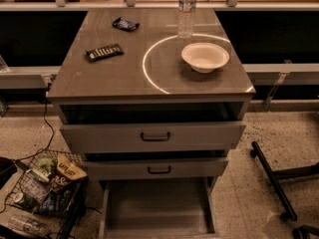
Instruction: Close bottom drawer
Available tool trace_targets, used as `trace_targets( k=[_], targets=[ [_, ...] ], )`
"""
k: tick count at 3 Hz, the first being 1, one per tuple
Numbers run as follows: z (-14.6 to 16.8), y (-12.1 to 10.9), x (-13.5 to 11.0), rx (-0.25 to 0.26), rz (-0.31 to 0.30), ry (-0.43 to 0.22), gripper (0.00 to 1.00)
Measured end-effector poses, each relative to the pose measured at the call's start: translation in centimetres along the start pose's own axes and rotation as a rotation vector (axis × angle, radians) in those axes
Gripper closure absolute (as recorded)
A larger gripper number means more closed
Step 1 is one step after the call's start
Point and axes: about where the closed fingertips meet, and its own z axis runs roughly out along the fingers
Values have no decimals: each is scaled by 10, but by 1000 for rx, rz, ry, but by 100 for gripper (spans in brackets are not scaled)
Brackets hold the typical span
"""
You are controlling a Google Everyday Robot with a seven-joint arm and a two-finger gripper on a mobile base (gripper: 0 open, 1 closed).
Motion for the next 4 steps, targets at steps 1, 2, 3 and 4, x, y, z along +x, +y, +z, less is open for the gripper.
trace_targets(
  k=[1,2,3,4],
  targets=[
    [36,-3,0,1,-70,30,100],
    [61,-12,2,2,-149,59,100],
    [84,-22,0,1,-194,59,100],
    [107,-25,-7,-2,-224,70,100]
  ],
)
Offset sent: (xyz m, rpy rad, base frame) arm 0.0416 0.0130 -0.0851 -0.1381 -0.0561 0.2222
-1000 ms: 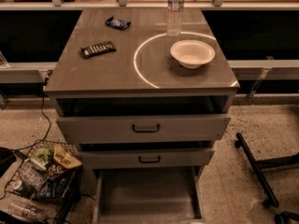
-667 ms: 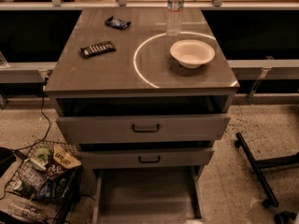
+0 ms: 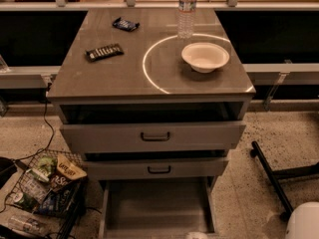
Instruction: Close bottom drawer
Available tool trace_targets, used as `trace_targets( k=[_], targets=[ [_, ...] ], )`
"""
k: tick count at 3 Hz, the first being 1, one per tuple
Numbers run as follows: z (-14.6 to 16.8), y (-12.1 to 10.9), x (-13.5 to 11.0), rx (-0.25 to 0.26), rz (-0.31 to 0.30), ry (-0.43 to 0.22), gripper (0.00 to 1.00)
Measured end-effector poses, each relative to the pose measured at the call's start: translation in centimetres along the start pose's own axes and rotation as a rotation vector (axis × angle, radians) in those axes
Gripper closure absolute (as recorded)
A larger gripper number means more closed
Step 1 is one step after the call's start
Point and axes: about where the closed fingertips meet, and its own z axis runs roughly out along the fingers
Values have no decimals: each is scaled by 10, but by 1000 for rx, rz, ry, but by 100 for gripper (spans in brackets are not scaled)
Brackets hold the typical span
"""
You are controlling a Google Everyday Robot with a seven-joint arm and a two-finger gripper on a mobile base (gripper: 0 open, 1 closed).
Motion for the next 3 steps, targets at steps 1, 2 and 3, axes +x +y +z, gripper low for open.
trace_targets(
  k=[1,2,3],
  targets=[
    [21,-7,-12,19,1,2,100],
    [24,-12,-10,32,4,-5,100],
    [24,-12,-10,32,4,-5,100]
  ],
)
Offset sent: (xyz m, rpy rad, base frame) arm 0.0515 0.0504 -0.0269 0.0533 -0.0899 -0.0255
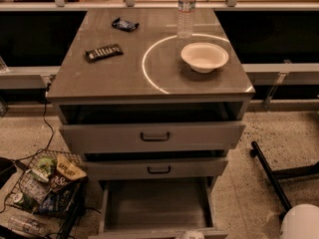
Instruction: Close bottom drawer
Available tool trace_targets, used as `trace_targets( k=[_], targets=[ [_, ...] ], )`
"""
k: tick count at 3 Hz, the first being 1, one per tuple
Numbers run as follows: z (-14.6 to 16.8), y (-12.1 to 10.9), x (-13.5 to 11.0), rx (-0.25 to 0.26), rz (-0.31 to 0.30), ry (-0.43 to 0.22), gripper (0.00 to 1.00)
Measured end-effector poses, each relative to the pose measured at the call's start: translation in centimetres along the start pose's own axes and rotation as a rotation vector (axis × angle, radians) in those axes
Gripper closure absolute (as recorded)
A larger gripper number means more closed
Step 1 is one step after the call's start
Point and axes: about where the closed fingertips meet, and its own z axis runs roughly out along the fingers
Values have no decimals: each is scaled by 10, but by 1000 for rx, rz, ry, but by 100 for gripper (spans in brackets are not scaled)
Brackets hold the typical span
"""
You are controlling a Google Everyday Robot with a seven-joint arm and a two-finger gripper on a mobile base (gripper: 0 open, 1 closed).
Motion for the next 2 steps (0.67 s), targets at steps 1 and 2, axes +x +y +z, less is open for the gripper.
trace_targets(
  k=[1,2],
  targets=[
    [0,0,1,0,0,0,100],
    [0,0,1,0,0,0,100]
  ],
)
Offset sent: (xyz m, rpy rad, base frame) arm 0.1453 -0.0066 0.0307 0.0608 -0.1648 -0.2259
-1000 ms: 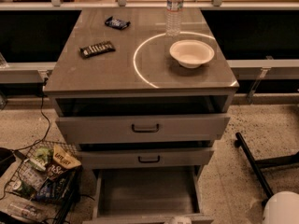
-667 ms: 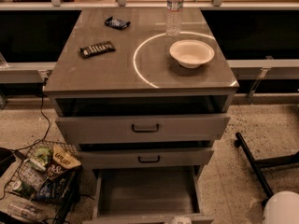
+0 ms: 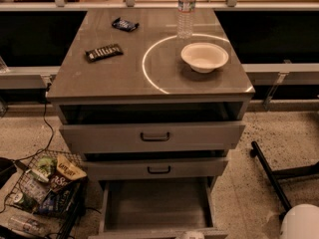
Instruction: Close bottom drawer
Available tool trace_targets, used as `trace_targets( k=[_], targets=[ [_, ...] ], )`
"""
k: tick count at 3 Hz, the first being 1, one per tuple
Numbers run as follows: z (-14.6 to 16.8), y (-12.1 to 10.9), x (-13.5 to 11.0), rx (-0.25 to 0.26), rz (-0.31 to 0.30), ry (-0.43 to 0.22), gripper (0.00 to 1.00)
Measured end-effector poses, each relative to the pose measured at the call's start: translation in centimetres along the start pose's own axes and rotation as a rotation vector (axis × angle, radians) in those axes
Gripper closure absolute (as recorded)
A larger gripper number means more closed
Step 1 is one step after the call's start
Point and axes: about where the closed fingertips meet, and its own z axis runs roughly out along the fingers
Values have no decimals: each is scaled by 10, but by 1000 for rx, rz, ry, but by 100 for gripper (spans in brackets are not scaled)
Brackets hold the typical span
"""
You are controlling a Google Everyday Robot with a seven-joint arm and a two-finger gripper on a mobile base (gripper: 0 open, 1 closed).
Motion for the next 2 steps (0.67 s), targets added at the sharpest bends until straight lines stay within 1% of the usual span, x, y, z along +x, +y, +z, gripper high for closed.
trace_targets(
  k=[1,2],
  targets=[
    [0,0,0,0,0,0,100],
    [2,45,26,-133,16,42,100]
  ],
)
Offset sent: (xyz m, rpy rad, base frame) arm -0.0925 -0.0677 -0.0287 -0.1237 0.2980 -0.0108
